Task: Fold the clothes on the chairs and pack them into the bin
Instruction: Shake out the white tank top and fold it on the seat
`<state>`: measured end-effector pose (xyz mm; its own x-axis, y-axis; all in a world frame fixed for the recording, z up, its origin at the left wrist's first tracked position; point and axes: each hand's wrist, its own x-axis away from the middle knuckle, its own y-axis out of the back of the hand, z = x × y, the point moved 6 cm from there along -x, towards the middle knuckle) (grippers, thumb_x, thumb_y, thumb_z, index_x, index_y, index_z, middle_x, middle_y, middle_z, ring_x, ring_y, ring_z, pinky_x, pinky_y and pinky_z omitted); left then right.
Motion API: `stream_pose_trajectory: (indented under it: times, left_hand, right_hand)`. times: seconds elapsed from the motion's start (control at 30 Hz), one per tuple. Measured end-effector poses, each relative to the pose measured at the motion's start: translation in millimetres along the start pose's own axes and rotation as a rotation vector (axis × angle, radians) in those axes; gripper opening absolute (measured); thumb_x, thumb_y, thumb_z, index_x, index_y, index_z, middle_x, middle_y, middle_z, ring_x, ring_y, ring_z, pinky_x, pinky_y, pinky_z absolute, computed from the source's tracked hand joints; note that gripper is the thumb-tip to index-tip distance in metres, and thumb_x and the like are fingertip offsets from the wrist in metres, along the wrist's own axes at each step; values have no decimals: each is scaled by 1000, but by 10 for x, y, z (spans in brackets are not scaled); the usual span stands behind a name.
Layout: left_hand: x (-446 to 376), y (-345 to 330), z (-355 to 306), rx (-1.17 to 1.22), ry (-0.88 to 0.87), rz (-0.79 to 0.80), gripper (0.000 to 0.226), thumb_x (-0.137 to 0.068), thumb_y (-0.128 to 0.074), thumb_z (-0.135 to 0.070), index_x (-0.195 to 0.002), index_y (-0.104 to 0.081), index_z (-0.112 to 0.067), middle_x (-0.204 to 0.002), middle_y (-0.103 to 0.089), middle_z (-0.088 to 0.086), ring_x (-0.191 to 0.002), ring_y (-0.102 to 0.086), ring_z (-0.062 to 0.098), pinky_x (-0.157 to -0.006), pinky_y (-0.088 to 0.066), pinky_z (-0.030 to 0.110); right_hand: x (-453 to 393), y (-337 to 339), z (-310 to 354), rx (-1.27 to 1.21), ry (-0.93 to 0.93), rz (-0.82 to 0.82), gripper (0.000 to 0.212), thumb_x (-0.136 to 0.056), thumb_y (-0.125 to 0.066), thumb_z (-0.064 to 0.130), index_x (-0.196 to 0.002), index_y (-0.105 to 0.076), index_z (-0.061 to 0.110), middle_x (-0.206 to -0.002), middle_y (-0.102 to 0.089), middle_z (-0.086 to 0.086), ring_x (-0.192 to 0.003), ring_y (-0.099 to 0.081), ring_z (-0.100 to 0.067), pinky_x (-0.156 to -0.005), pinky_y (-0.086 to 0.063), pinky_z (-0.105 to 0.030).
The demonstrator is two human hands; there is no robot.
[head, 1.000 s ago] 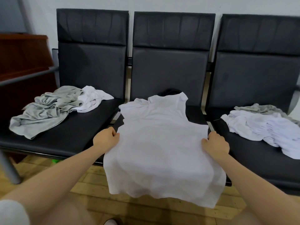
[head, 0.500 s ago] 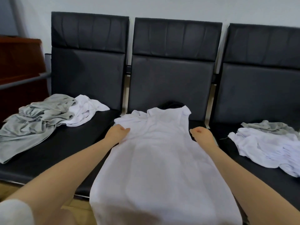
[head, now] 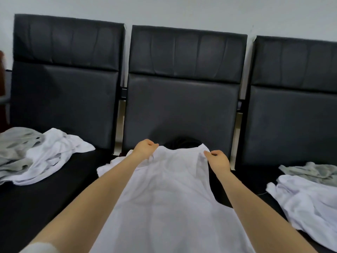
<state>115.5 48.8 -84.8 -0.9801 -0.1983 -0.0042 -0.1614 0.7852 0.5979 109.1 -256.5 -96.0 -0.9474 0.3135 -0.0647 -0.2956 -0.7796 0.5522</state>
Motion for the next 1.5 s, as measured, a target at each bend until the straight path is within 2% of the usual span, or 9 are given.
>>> stream_pose_trajectory:
  times: [0.23,0.5,0.63,0.7,0.87,0.97,1.13,1.3,1.5]
  left_hand:
    - [-322,-290,241,-34,140,-11,38,-92,-52,-38,-74,-58,-5,-64,-57,9,-61,-54,25,-58,-47,30]
    - [-273,-351,286,-268,52,47,37,-94,-52,-36,-66,-55,-13,-66,-52,1,-74,-51,22,-68,-37,29]
    - [-259,-361,252,-88,12,10,27,-94,-52,-28,-72,-53,-12,-69,-49,3,-72,-47,21,-65,-37,30]
    - [-217,-299,177,143,24,-4,27,-92,-52,-29,-72,-52,-11,-69,-46,6,-67,-44,21,-60,-36,30]
    - [130,83,-255,495,9,-28,35,-89,-61,-43,-94,-69,-9,-85,-64,8,-81,-59,26,-80,-52,33]
    - [491,381,-516,602,-36,-65,35,-90,-60,-43,-102,-68,-11,-103,-65,18,-95,-61,33,-97,-49,43]
    - [1233,748,-643,650,-167,-85,27,-93,-58,-36,-82,-64,-11,-86,-59,9,-82,-55,23,-81,-49,37]
    - [2146,711,-190,464,-248,30,27,-94,-58,-26,-72,-58,-11,-76,-50,5,-76,-48,19,-73,-43,32]
    - [2927,178,472,-210,-242,634,32,-89,-64,-37,-64,-66,-16,-64,-65,-2,-58,-56,10,-60,-49,22]
  right_hand:
    - [-205,-240,-212,-167,-25,39,36,-84,-66,35,-64,-44,15,-65,-45,2,-59,-40,-14,-56,-32,-28]
    - [-125,-121,4,-280,-10,-123,38,-88,-57,22,-55,-40,19,-53,-36,4,-52,-32,-13,-51,-26,-28]
    - [-33,8,130,-444,-87,-88,27,-89,-56,18,-65,-49,8,-62,-43,-8,-68,-34,-13,-59,-37,-33]
    - [-1,72,178,-560,-209,-43,18,-90,-58,17,-89,-62,-1,-79,-59,-20,-87,-60,-43,-73,-51,-40]
    - [239,322,480,-757,-311,164,30,-92,-62,15,-121,-58,8,-95,-63,-5,-80,-61,-18,-77,-50,-32]
    - [566,544,655,-834,-242,192,29,-91,-62,14,-120,-59,11,-98,-64,-4,-87,-62,-19,-81,-49,-31]
    - [1236,818,650,-905,-99,188,15,-94,-59,17,-109,-61,14,-105,-67,-4,-97,-64,-22,-81,-52,-32]
    - [2040,892,243,-555,121,216,10,-92,-59,13,-89,-69,14,-92,-66,-7,-89,-62,-22,-80,-52,-26]
    - [2694,691,-354,210,333,748,22,-91,-60,18,-75,-70,6,-79,-69,-8,-73,-62,-14,-81,-53,-37]
